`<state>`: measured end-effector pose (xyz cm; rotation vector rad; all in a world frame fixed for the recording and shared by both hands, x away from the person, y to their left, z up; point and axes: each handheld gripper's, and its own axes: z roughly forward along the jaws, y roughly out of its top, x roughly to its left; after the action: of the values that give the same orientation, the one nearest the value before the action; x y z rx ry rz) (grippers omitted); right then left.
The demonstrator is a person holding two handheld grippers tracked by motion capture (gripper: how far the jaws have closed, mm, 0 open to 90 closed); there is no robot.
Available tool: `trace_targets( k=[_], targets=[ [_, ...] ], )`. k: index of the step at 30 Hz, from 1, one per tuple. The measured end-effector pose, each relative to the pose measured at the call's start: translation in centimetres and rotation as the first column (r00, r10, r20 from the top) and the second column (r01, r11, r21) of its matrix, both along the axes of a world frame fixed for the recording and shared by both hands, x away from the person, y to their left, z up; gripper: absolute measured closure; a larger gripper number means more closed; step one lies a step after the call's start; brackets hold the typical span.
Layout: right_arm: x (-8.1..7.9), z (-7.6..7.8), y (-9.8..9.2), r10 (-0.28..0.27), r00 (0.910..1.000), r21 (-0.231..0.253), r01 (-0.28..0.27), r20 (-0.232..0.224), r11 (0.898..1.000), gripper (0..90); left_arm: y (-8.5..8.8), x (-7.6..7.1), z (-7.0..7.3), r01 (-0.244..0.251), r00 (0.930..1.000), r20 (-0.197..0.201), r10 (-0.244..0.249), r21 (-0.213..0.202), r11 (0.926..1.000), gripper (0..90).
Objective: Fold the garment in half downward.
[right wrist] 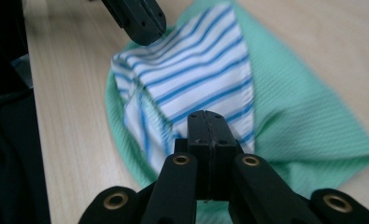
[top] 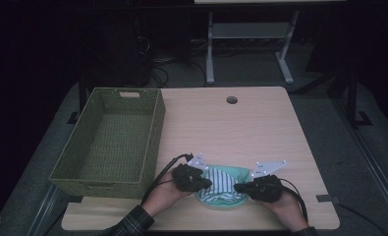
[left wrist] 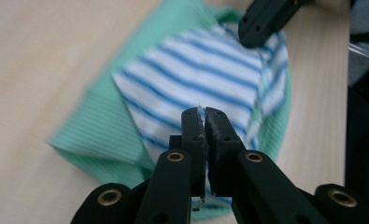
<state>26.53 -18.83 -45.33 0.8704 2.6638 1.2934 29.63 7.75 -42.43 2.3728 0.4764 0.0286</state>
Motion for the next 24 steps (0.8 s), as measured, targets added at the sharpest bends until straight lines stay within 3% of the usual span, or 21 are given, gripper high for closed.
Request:
trace_targets(
  k=[2,6,11,16,24],
  targets=[
    [0.5,0.5,0.1,-0.006,0.9997,-0.001,0.006,0.024,1.000,89.9,-0.2,0.5,0.7,-0.023,0.9991,0.036,0.023,-0.013,0.9997,86.4],
    [1.7,1.2,0.3,-0.020,0.9983,0.006,0.020,0.055,1.000,90.0,-0.7,1.8,1.4,-0.045,0.9965,0.070,0.046,-0.017,0.9988,86.5],
    [3.5,1.2,0.6,-0.050,0.9960,0.013,0.049,0.074,0.999,90.0,-1.3,3.3,0.9,-0.097,0.9923,0.075,0.098,-0.023,0.9950,86.4],
    [4.6,0.4,0.9,-0.072,0.9959,-0.003,0.072,0.056,0.997,90.0,-1.5,3.9,-0.2,-0.106,0.9926,0.063,0.104,0.028,0.9940,86.4],
    [5.1,-1.4,1.4,-0.074,0.9971,-0.063,0.075,0.018,0.995,90.0,-1.8,4.4,-2.4,-0.118,0.9922,0.051,0.114,0.105,0.9874,86.8]
  ],
)
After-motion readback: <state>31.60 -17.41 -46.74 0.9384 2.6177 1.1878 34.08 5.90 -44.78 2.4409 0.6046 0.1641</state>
